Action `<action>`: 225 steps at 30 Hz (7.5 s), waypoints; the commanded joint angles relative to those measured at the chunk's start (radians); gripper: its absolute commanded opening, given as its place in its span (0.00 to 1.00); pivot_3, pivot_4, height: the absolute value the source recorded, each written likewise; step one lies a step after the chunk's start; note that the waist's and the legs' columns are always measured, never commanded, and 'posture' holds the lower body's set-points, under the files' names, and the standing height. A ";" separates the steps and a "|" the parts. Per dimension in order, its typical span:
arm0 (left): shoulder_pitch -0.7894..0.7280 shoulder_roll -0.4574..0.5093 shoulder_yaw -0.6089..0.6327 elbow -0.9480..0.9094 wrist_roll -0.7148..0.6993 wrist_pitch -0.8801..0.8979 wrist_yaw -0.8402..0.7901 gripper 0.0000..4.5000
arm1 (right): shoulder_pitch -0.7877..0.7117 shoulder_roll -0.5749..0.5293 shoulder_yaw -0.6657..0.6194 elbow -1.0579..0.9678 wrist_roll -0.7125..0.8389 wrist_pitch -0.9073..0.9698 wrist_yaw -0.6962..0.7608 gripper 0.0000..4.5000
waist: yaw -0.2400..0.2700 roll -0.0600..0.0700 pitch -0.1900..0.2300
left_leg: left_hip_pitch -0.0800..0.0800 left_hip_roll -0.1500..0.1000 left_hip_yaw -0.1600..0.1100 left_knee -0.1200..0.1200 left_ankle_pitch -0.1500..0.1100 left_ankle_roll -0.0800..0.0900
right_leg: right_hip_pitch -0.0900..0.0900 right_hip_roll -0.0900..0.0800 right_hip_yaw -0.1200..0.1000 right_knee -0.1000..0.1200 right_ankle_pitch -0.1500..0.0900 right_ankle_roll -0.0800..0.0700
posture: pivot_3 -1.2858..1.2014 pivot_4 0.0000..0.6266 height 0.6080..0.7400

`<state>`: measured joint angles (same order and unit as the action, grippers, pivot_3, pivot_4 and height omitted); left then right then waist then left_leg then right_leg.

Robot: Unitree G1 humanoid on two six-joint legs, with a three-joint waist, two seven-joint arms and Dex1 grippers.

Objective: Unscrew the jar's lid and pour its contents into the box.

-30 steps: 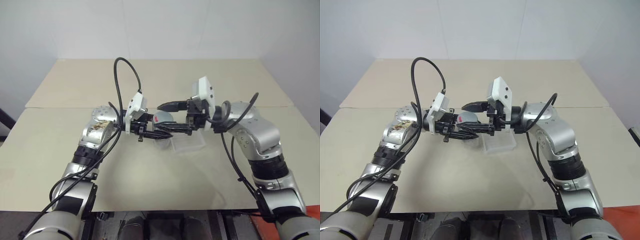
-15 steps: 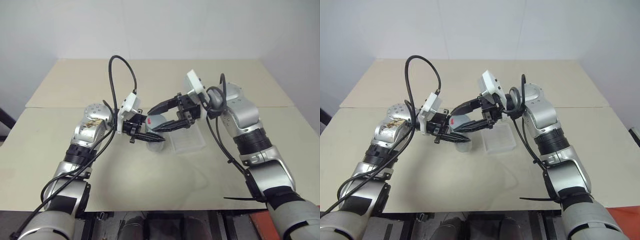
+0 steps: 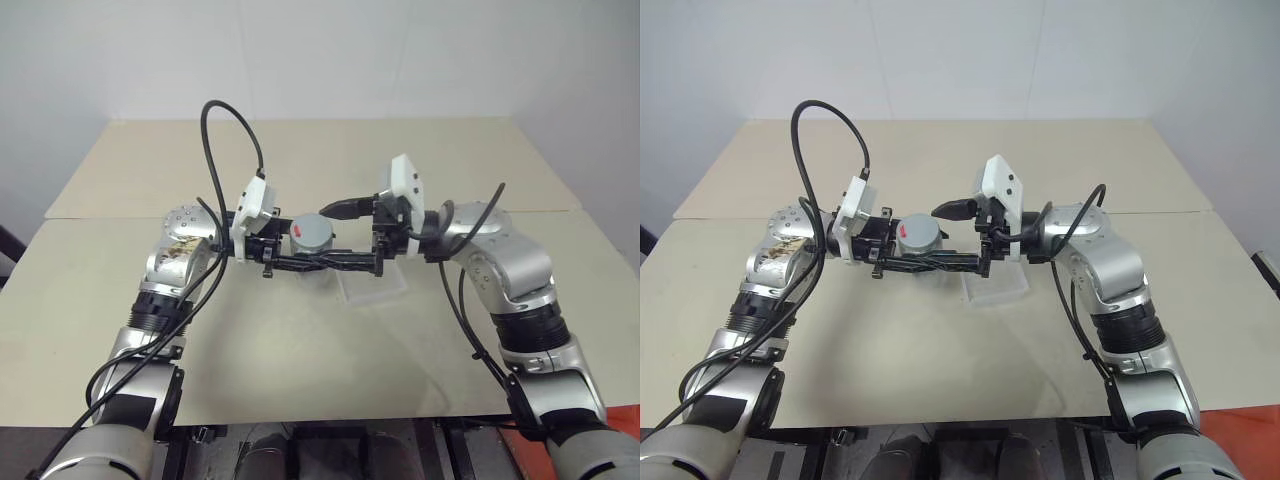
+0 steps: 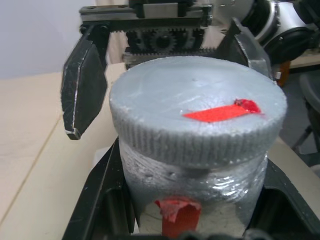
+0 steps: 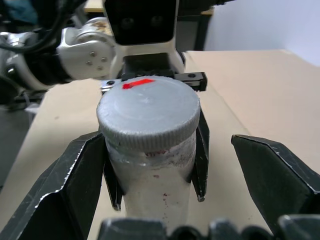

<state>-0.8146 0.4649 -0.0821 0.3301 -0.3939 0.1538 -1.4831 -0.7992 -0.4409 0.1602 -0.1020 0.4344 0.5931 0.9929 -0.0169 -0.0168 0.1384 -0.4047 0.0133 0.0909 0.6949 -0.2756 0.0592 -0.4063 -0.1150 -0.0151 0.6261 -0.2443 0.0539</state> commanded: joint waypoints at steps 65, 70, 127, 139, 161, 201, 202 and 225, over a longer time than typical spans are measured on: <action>-0.073 0.000 -0.065 -0.080 -0.102 0.020 -0.131 0.46 | -0.350 0.072 0.137 0.684 0.049 -0.518 0.622 0.61 | -0.012 0.001 0.000 | 0.000 0.000 0.000 0.000 0.000 0.000 | 0.000 0.000 -0.001 0.000 0.000 0.000 | 0.52 0.24 1.00; -0.062 0.003 -0.031 -0.056 -0.077 0.023 -0.106 0.46 | -0.328 0.036 0.099 0.632 0.023 -0.466 0.577 0.96 | -0.002 0.001 0.001 | 0.000 0.000 0.000 0.000 0.000 0.000 | 0.000 0.000 -0.001 0.000 0.000 0.000 | 0.52 0.24 1.00; -0.113 -0.021 0.020 0.098 0.010 -0.032 0.019 0.46 | 0.014 -0.118 -0.131 0.019 -0.007 -0.024 -0.171 1.00 | 0.003 0.001 0.001 | -0.001 0.000 0.000 0.000 0.000 0.000 | 0.000 0.000 0.000 0.000 0.000 0.000 | 0.52 0.24 1.00; -0.108 -0.031 0.030 0.122 0.029 -0.044 0.039 0.46 | 0.078 -0.189 -0.201 -0.064 0.074 -0.012 -0.081 1.00 | 0.002 0.001 0.001 | -0.001 0.000 0.000 0.000 0.000 0.000 | 0.000 0.000 0.000 -0.001 0.000 0.000 | 0.52 0.24 1.00; -0.129 -0.100 0.021 0.163 0.052 -0.104 0.090 0.46 | -0.043 0.026 -0.050 -0.086 0.026 0.009 -0.199 1.00 | 0.003 0.001 0.000 | -0.001 0.000 0.000 0.000 0.000 0.000 | 0.000 0.000 0.000 -0.001 0.000 0.000 | 0.52 0.24 1.00; -0.127 -0.068 0.023 0.123 0.031 -0.018 0.066 0.46 | -0.017 0.028 -0.061 -0.054 -0.030 0.026 -0.259 1.00 | 0.002 0.001 0.000 | -0.001 0.000 0.000 0.000 0.000 0.000 | 0.000 0.000 -0.001 -0.001 0.000 0.000 | 0.52 0.24 1.00; -0.125 -0.066 0.023 0.121 0.030 -0.018 0.065 0.46 | -0.017 0.021 -0.065 -0.049 -0.031 0.025 -0.257 1.00 | 0.002 0.001 0.000 | -0.001 0.000 0.000 0.000 0.000 0.000 | 0.000 0.000 -0.001 -0.001 0.000 0.000 | 0.52 0.24 1.00; -0.062 -0.033 0.038 0.049 0.008 0.021 0.068 0.46 | 0.088 -0.155 -0.195 -0.074 0.048 0.003 -0.165 1.00 | 0.002 0.001 0.001 | -0.001 0.000 0.000 0.000 0.000 0.000 | 0.000 0.000 0.000 -0.001 0.000 0.000 | 0.52 0.24 1.00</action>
<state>-0.8811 0.4272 -0.0639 0.4113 -0.3579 0.1638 -1.4216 -0.7047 -0.5788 0.0080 -0.1335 0.4558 0.6104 0.8130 -0.0145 -0.0160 0.1389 -0.4056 0.0131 0.0908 0.6947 -0.2759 0.0597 -0.4062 -0.1148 -0.0147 0.6249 -0.2443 0.0539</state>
